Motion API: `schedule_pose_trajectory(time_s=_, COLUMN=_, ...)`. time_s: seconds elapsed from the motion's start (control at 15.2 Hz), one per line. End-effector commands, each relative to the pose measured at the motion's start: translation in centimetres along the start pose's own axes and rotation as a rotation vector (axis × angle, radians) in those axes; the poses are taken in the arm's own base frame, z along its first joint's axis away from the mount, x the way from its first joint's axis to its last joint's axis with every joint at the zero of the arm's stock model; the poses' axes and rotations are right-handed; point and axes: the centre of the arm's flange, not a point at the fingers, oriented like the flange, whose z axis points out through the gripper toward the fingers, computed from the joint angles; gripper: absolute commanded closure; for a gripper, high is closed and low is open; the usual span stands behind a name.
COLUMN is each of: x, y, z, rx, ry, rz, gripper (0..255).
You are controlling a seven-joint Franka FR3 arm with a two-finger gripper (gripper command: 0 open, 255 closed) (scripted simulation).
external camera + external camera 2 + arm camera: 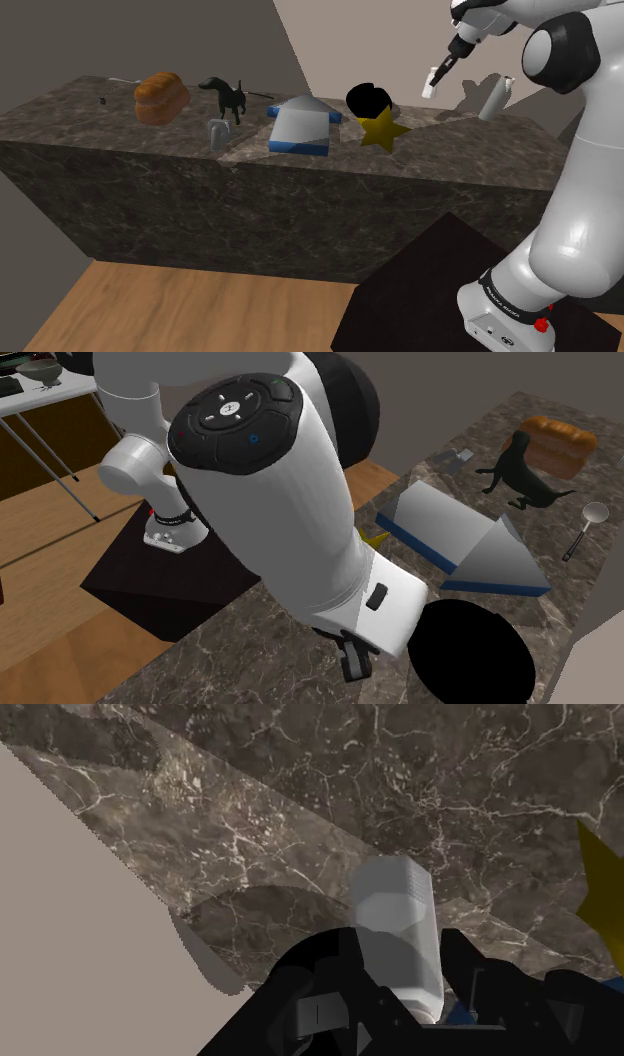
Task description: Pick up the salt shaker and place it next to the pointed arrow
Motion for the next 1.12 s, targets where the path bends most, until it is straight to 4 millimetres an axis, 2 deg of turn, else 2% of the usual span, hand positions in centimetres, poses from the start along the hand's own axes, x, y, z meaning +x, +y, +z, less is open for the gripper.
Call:
schedule_pose_trajectory(time_s=0.0, x=2.1, y=-1.3, z=0.4, rx=0.000, ry=0.000, rz=0.001, gripper=255)
schedule_pose_trajectory(time_s=0.92, x=17.3, y=-11.2, z=4.1, rx=0.000, ry=0.000, rz=0.001, gripper=255)
schedule_pose_trajectory(time_s=0.99, x=18.8, y=-12.2, z=4.5, rx=0.000, ry=0.000, rz=0.001, gripper=255)
schedule_pose_trajectory(time_s=1.06, x=18.7, y=-12.2, z=5.0, rx=0.000, ry=0.000, rz=0.001, gripper=255)
